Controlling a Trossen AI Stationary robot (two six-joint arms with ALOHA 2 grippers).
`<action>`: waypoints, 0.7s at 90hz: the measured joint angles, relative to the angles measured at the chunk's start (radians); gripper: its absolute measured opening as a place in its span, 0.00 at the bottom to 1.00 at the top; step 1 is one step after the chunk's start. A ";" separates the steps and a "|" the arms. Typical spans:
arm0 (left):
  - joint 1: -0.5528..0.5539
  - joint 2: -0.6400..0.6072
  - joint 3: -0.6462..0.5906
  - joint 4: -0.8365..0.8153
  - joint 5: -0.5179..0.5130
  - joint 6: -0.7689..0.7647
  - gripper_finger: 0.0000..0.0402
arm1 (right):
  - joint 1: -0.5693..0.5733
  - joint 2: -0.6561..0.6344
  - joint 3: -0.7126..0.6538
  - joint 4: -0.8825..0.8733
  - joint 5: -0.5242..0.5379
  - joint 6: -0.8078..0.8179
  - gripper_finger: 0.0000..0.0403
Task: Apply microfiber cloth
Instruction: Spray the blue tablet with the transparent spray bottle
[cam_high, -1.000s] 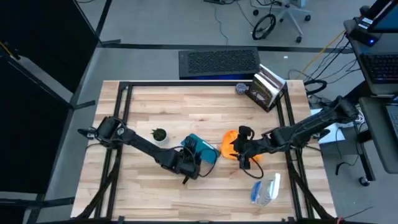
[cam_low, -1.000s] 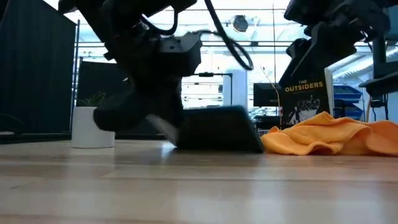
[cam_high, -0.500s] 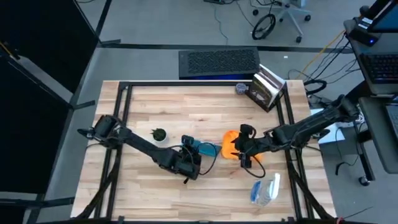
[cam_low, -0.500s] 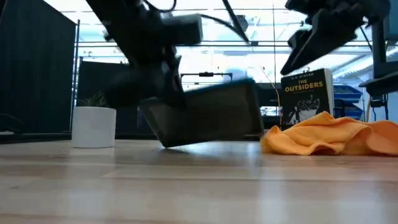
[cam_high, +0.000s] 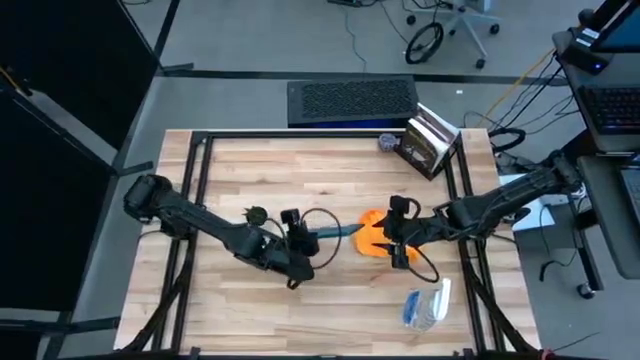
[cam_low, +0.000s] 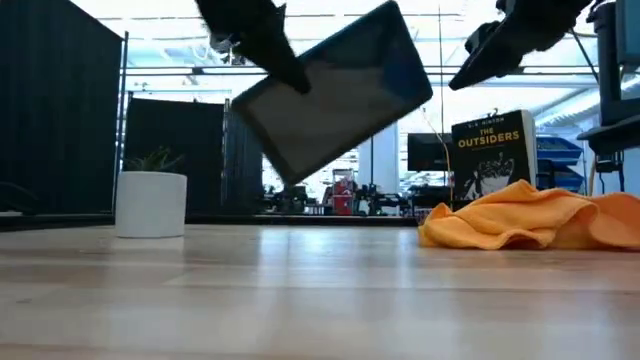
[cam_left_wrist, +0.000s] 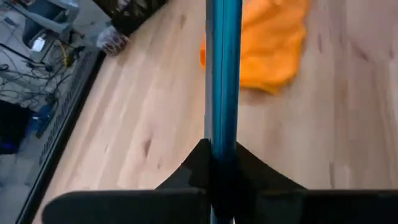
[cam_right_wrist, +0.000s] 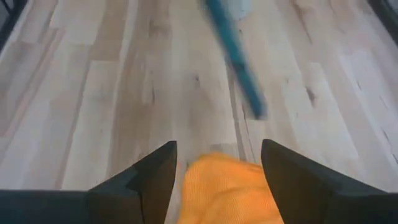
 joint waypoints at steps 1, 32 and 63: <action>0.004 -0.001 0.000 0.002 0.006 0.001 0.02 | 0.001 0.000 0.000 0.000 0.001 -0.001 0.53; 0.082 -0.109 -0.114 0.258 0.180 0.079 0.02 | 0.041 0.000 -0.045 0.008 0.004 0.097 0.53; 0.073 -0.176 -0.178 0.463 0.238 0.135 0.02 | 0.075 0.000 -0.134 0.170 0.061 0.135 0.53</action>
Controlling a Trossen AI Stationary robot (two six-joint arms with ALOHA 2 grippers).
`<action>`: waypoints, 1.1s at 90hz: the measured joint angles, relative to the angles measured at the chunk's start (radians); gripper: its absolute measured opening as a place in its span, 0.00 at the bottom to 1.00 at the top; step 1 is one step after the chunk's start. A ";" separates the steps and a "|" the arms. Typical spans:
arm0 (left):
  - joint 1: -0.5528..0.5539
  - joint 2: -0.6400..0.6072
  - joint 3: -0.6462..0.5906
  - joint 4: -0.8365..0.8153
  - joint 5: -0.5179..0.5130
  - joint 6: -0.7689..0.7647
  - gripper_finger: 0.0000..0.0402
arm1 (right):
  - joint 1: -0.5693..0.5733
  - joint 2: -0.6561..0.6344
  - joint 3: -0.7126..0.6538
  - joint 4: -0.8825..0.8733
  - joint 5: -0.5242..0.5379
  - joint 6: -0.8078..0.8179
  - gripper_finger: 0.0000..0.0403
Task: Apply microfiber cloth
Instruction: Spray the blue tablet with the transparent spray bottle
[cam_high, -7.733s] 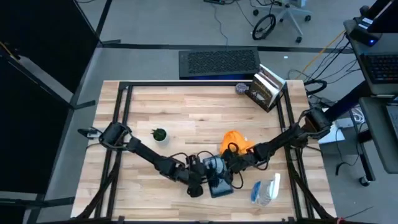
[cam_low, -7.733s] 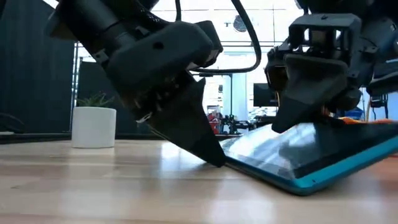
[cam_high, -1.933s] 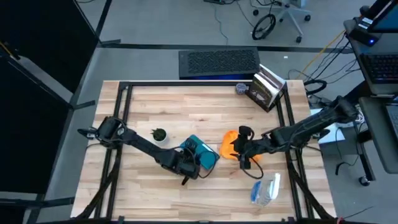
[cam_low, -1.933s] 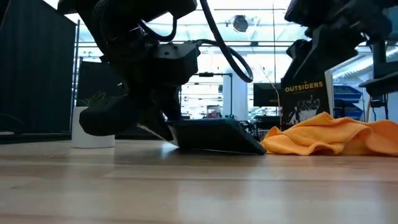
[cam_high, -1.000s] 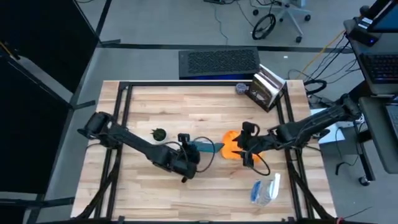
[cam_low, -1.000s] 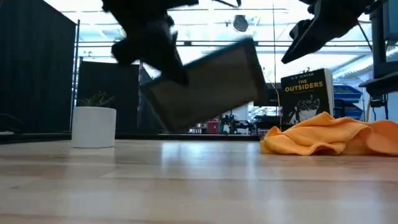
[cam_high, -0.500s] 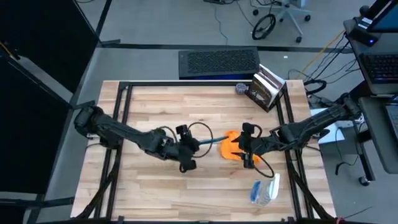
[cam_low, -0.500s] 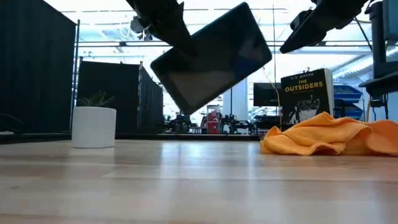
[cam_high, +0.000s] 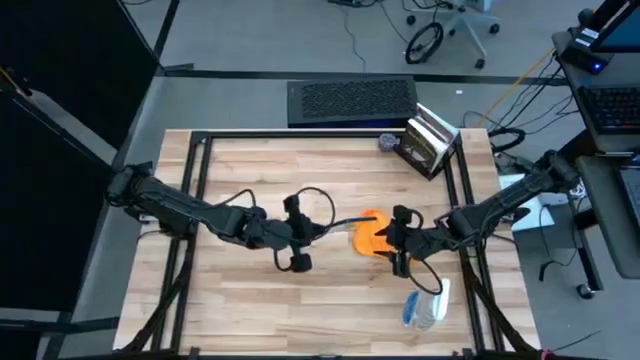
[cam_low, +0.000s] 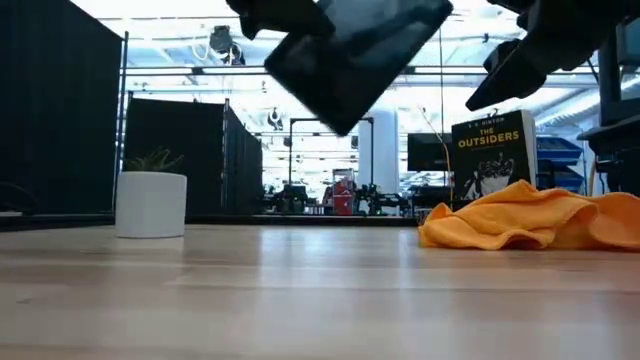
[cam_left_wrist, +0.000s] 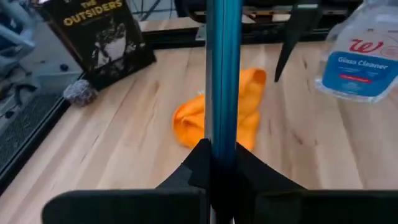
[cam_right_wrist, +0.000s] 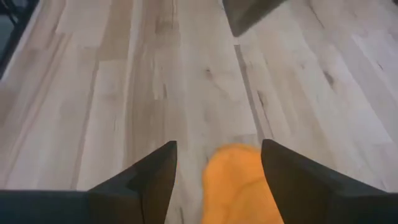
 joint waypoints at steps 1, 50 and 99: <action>0.000 0.000 -0.002 0.006 0.002 0.001 0.02 | 0.000 0.000 -0.003 0.011 0.000 -0.002 0.53; 0.005 0.000 -0.010 0.111 0.051 0.050 0.02 | 0.000 0.001 -0.112 0.450 0.013 -0.094 0.53; 0.001 -0.005 -0.009 0.146 0.066 0.051 0.02 | -0.014 0.015 -0.112 0.608 0.024 -0.285 0.53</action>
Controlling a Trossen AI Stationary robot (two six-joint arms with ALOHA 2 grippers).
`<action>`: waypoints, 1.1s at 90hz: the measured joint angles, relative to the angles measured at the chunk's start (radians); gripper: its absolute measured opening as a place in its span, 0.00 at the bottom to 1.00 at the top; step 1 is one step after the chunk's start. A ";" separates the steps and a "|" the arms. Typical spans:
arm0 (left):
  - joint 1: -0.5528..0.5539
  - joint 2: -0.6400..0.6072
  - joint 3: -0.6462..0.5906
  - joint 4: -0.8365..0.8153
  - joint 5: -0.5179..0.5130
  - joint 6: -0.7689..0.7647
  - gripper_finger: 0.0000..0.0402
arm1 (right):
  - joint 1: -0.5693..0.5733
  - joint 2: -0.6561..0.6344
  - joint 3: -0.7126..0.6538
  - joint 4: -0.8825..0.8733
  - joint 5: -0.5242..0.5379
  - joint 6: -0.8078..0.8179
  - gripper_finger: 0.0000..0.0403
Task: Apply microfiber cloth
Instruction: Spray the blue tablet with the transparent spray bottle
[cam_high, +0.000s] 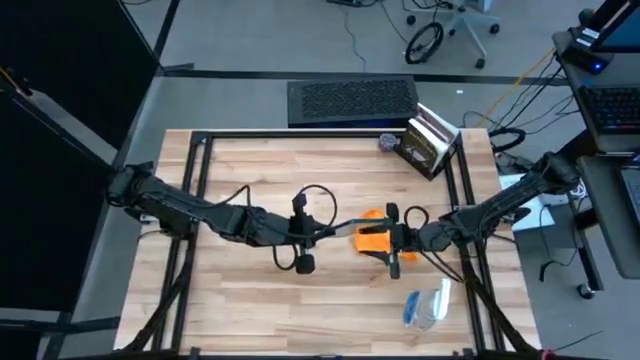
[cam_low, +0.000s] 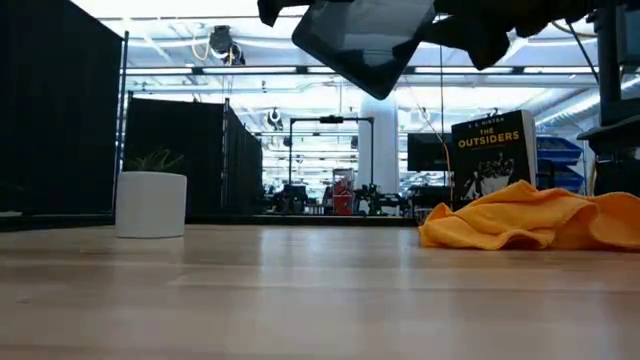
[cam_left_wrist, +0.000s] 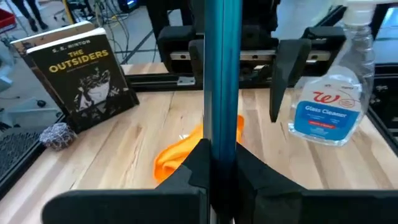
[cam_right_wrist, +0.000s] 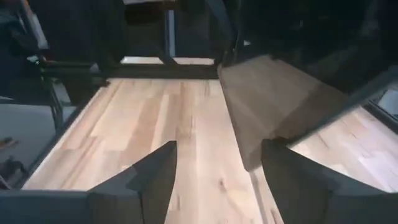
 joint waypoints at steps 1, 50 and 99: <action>0.000 0.000 0.000 0.001 0.000 0.000 0.02 | 0.000 0.000 0.000 0.007 -0.003 -0.003 0.53; 0.000 -0.002 0.002 0.031 0.023 -0.001 0.02 | -0.033 0.017 0.000 0.248 -0.170 -0.112 0.31; -0.001 -0.001 0.002 0.031 0.015 0.006 0.01 | -0.039 0.032 0.000 0.229 -0.172 -0.100 0.01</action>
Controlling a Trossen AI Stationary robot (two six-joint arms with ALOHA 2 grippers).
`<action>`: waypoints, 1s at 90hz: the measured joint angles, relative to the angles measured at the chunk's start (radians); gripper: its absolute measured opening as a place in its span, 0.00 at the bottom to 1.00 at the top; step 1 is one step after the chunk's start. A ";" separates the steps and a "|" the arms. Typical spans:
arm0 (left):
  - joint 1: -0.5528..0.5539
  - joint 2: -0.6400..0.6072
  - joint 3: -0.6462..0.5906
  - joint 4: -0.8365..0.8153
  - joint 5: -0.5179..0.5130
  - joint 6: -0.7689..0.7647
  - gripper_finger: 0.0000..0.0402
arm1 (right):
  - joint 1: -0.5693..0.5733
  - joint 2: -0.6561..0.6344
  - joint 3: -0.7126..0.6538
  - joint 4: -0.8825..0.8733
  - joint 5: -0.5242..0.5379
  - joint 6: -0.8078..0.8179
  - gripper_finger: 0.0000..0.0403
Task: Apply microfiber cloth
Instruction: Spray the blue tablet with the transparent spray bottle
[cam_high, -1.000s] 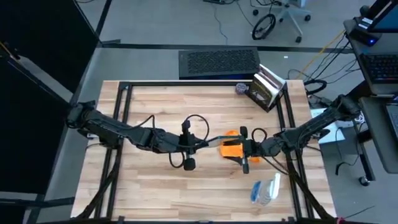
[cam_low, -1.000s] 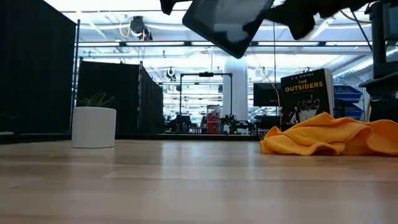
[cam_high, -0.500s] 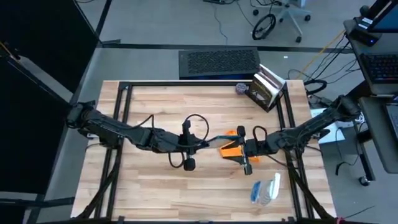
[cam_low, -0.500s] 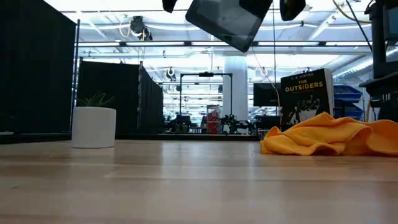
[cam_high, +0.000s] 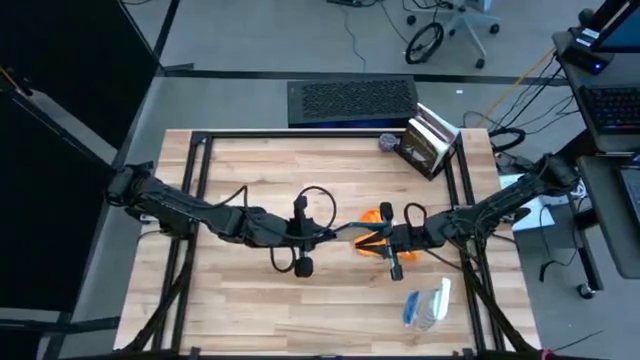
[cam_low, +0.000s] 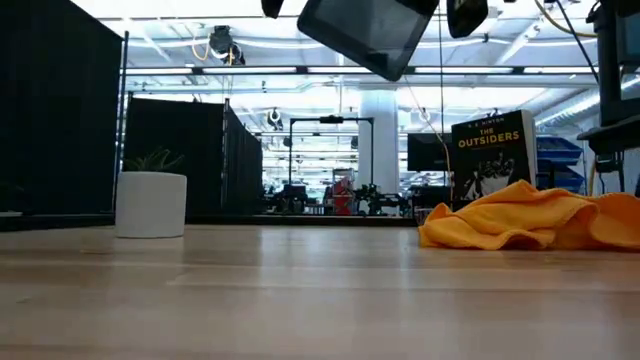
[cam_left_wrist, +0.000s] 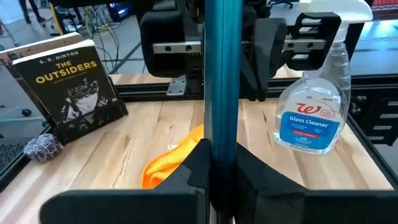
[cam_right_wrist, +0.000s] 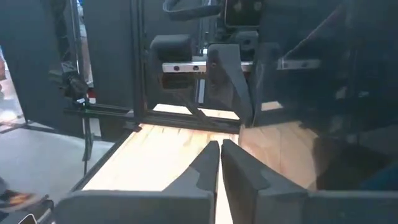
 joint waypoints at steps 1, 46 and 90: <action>0.000 0.000 0.000 0.000 -0.001 0.000 0.01 | 0.000 0.000 0.000 -0.004 -0.001 0.008 0.01; -0.012 -0.030 -0.001 -0.009 -0.009 0.004 0.01 | -0.027 -0.009 0.001 -0.516 0.051 0.239 0.44; -0.026 -0.039 -0.002 -0.024 -0.008 0.000 0.01 | -0.052 -0.012 0.001 0.060 -0.076 -0.112 0.55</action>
